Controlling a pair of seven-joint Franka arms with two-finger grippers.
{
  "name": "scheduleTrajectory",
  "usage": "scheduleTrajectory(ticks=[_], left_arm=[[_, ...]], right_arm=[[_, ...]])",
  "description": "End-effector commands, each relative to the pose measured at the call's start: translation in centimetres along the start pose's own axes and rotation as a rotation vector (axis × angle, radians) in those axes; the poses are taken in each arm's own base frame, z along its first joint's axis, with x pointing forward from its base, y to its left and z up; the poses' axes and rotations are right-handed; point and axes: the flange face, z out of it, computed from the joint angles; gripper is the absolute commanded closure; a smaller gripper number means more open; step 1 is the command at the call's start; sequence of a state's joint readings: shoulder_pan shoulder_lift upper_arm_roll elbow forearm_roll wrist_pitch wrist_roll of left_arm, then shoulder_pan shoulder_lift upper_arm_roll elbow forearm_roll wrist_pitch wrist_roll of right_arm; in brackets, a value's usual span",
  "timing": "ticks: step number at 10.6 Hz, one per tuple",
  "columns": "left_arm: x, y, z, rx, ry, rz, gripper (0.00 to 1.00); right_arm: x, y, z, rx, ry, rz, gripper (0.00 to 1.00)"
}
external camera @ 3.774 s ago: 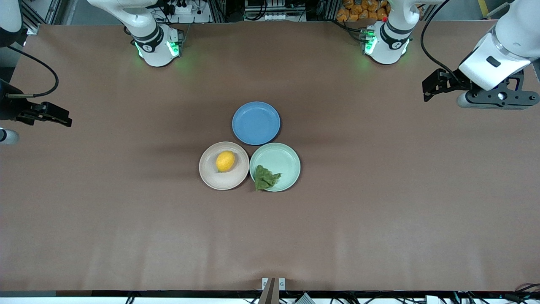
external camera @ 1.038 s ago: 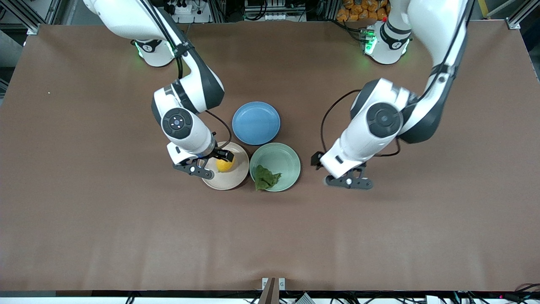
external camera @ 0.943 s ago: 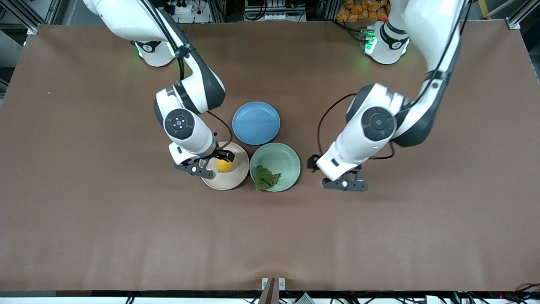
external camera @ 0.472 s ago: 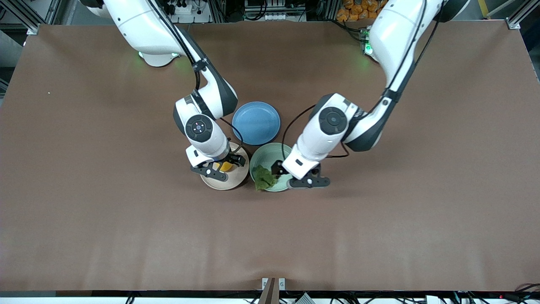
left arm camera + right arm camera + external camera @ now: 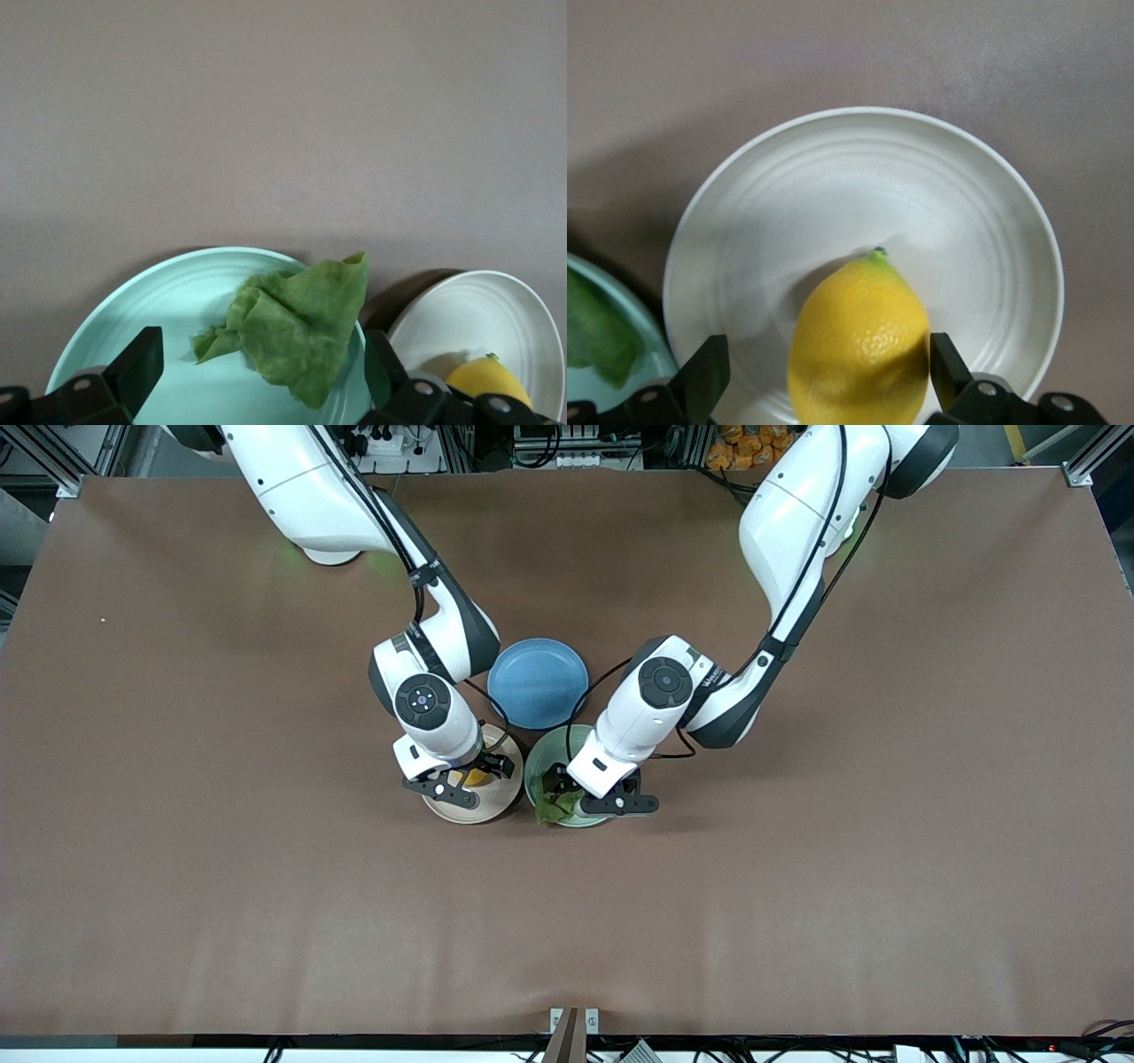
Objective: Pick lemon and lettuce from plates
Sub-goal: 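Lower both grippers and close them on the lemon and lettuce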
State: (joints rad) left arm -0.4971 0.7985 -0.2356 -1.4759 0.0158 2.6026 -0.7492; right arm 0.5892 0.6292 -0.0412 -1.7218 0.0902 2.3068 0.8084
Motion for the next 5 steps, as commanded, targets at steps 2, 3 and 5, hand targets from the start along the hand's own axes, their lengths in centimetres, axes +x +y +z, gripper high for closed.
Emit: scheduleTrajectory(ticks=[2,3,5], left_arm=[[-1.7,0.7,2.4,0.013,-0.013,0.010,0.00],[-2.8,0.9,3.5,0.025,-0.025,0.030,0.00],[-3.5,0.5,5.0,0.032,-0.034,0.035,0.00]], right_arm=[[-0.7,0.5,2.6,-0.037,0.014,-0.029,0.14],[-0.8,0.4,2.7,-0.034,0.018,-0.033,0.27],[-0.3,0.8,2.5,-0.033,0.017,-0.029,0.55]])
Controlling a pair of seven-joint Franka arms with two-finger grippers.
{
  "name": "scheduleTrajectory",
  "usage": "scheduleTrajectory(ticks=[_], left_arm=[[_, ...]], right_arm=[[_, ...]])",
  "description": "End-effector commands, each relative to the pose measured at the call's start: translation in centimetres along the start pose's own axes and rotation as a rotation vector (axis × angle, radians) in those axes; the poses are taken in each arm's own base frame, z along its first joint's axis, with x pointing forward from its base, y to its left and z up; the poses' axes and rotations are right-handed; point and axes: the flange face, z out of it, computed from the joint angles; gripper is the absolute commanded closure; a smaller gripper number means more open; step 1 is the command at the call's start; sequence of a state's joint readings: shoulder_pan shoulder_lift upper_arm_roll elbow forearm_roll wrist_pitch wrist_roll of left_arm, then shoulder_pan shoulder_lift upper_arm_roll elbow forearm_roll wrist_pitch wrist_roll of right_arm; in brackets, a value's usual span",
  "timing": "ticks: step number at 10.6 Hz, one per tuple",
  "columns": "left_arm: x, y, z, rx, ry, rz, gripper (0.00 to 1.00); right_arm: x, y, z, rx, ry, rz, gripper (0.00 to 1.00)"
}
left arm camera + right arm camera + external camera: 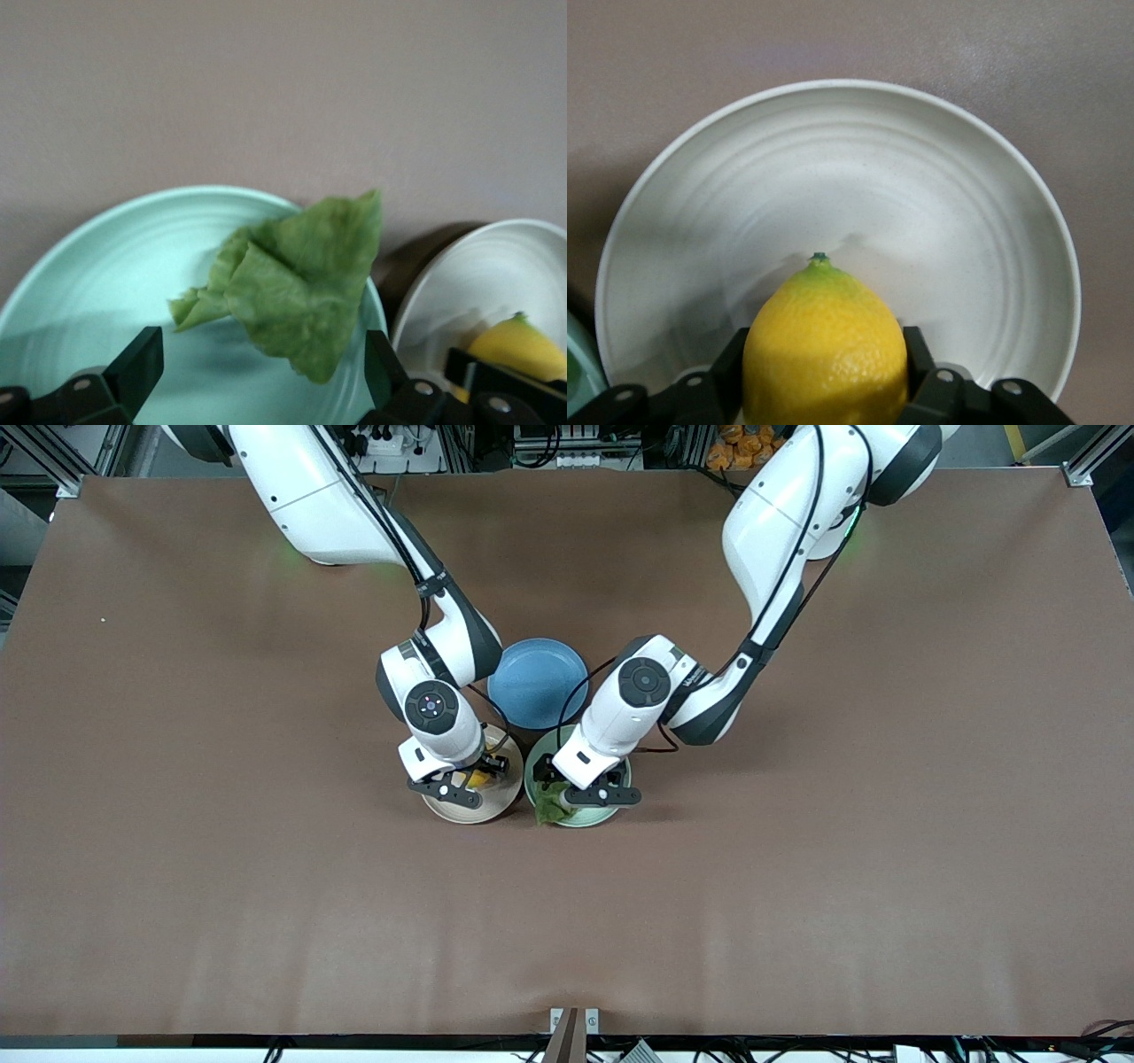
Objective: Pick lemon and lettuce from plates
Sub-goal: 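Lower both grippers and close them on the lemon and lettuce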
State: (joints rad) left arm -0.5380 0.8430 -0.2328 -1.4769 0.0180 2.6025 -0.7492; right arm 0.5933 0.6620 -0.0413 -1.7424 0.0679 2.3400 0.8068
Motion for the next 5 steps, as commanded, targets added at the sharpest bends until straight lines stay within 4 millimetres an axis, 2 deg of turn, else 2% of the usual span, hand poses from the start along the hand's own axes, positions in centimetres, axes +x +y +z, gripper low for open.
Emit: scheduleTrajectory(ticks=[1,3,5], left_arm=[[-0.1,-0.4,2.1,-0.001,0.032,0.001,0.00],[-0.2,-0.1,2.1,-0.015,0.044,0.002,0.00],[-0.1,0.0,2.2,-0.030,0.057,-0.013,0.00]], right_arm=[[0.1,0.4,-0.2,-0.007,0.014,-0.010,0.67],[0.1,0.4,-0.2,-0.009,0.012,-0.009,0.82],[0.9,0.9,-1.7,-0.007,0.010,-0.050,0.83]])
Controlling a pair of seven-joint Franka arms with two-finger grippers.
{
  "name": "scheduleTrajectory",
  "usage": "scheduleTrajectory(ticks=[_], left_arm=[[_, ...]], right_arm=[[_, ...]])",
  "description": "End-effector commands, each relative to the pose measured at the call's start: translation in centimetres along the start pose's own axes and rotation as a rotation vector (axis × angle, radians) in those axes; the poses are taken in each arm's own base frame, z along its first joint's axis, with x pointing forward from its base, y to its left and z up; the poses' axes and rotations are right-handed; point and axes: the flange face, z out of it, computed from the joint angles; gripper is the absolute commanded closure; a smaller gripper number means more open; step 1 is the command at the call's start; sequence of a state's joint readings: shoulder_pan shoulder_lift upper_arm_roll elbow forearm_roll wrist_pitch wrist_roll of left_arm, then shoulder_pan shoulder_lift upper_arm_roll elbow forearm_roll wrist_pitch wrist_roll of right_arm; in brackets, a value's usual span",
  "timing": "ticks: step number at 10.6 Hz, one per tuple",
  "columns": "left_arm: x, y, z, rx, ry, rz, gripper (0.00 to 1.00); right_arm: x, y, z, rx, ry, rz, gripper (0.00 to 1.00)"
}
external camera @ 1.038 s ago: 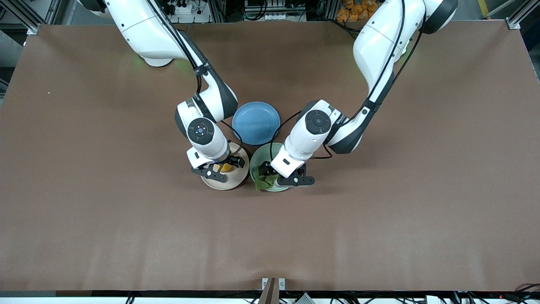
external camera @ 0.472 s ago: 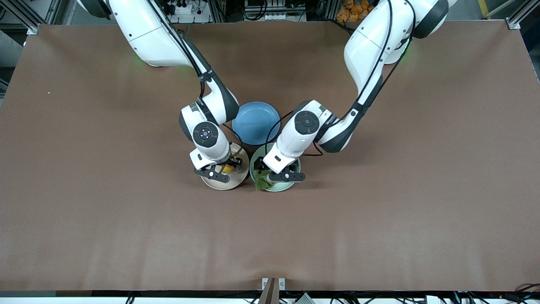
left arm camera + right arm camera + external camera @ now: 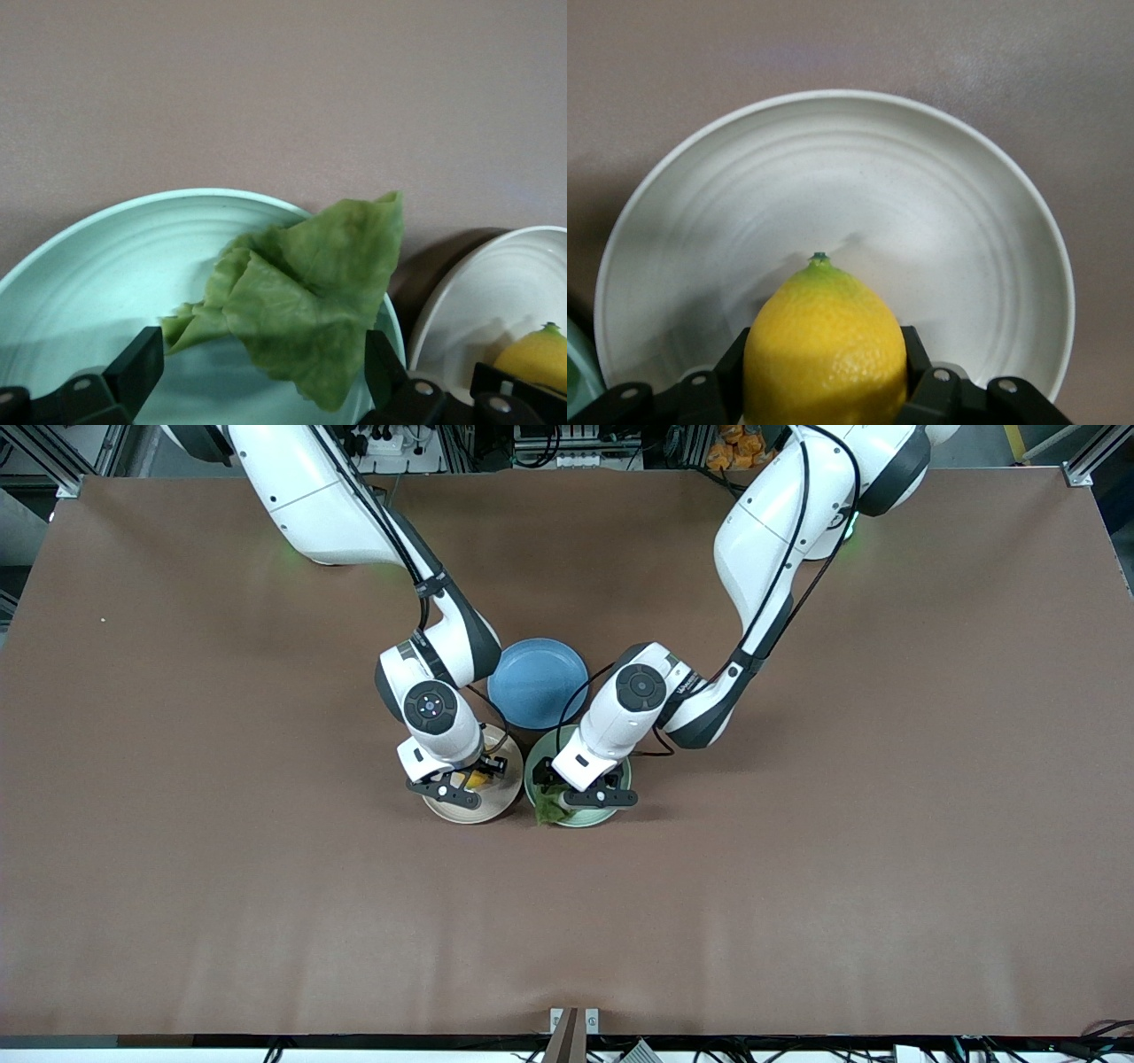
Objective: Pick lemon and lettuce from plates
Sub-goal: 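Lower both grippers and close them on the lemon and lettuce, then lift the lemon with the right gripper and carry it off the plates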
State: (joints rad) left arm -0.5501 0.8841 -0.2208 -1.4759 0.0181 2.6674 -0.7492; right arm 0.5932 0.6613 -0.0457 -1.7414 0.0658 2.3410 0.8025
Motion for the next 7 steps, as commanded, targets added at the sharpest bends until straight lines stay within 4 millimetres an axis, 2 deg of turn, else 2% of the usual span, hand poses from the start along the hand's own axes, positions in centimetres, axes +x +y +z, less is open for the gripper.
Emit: scheduleTrajectory(ticks=[1,4,7], left_arm=[[0.2,0.6,0.4,-0.037,0.056,-0.016,0.00],[-1.0,0.8,2.2,-0.047,0.094,-0.012,0.00],[-1.4,0.8,2.7,-0.022,0.112,-0.006,0.00]], right_arm=[[1.0,1.0,-2.3,-0.031,-0.024,-0.075,0.83],[3.2,1.6,-6.7,-0.028,-0.033,-0.083,0.83],[7.1,5.2,-11.5,-0.033,-0.077,-0.135,0.83]])
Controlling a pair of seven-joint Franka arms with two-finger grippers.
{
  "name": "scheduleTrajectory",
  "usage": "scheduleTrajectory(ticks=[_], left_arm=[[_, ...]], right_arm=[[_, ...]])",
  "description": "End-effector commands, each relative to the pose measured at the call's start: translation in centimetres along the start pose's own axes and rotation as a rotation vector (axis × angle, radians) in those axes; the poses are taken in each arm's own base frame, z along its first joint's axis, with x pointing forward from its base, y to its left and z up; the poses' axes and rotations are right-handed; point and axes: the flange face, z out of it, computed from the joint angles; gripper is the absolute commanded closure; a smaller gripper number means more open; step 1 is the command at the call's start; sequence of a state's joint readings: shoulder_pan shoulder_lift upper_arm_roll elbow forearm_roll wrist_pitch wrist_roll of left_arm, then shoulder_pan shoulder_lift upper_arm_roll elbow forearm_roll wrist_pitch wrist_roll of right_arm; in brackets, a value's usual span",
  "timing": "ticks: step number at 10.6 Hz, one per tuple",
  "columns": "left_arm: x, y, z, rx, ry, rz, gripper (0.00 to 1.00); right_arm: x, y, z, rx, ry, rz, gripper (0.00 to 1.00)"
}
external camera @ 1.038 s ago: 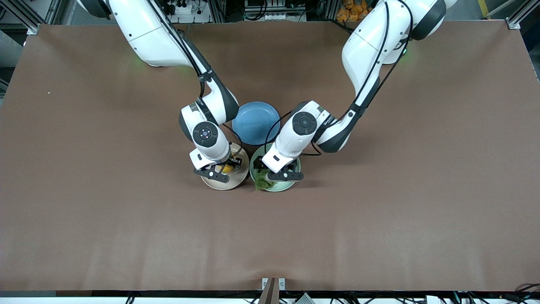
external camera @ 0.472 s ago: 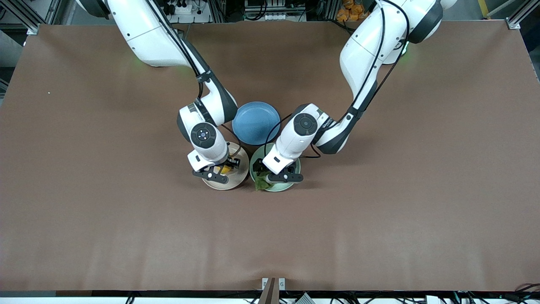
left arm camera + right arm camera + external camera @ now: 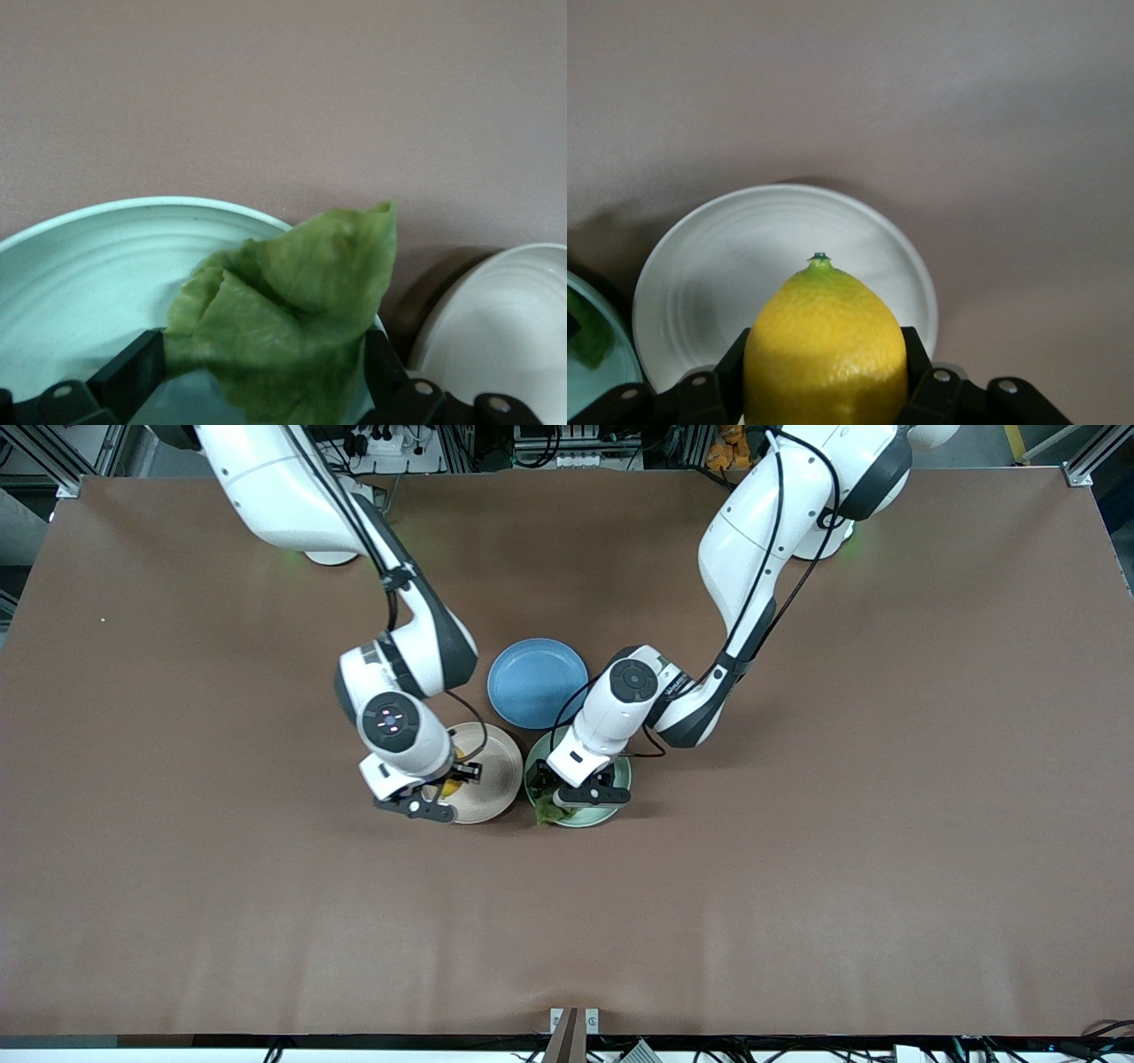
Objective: Pick lemon and lettuce from plates
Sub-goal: 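Lift the lemon with the right gripper and carry it off the plates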
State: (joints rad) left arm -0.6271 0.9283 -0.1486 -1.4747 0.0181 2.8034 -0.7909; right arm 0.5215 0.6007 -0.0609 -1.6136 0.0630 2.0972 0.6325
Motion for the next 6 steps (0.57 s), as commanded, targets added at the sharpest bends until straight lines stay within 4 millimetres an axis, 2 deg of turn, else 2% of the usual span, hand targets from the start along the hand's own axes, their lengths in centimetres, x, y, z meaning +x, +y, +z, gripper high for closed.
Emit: scheduleTrajectory(ticks=[1,2,3,4,5,6], left_arm=[[-0.1,0.3,0.4,0.010,0.028,-0.005,0.00],[-0.1,0.3,0.4,0.010,0.029,-0.004,0.00],[0.2,0.1,0.3,0.014,0.038,-0.004,0.05],[0.1,0.2,0.4,0.018,0.049,0.008,0.30],[0.2,0.2,0.4,0.019,0.062,0.015,0.60],[0.1,0.2,0.4,0.021,0.064,0.016,0.79]], right_arm=[[3.0,4.1,-5.5,0.003,-0.034,-0.065,0.83],[3.8,5.3,-7.0,0.012,-0.027,-0.081,0.83],[4.9,7.2,-8.4,0.023,-0.018,-0.077,0.83],[5.7,9.0,-9.8,0.027,-0.023,-0.090,0.84],[6.5,10.5,-11.1,0.026,-0.035,-0.102,0.84],[7.3,12.3,-12.2,0.026,-0.048,-0.106,0.84]])
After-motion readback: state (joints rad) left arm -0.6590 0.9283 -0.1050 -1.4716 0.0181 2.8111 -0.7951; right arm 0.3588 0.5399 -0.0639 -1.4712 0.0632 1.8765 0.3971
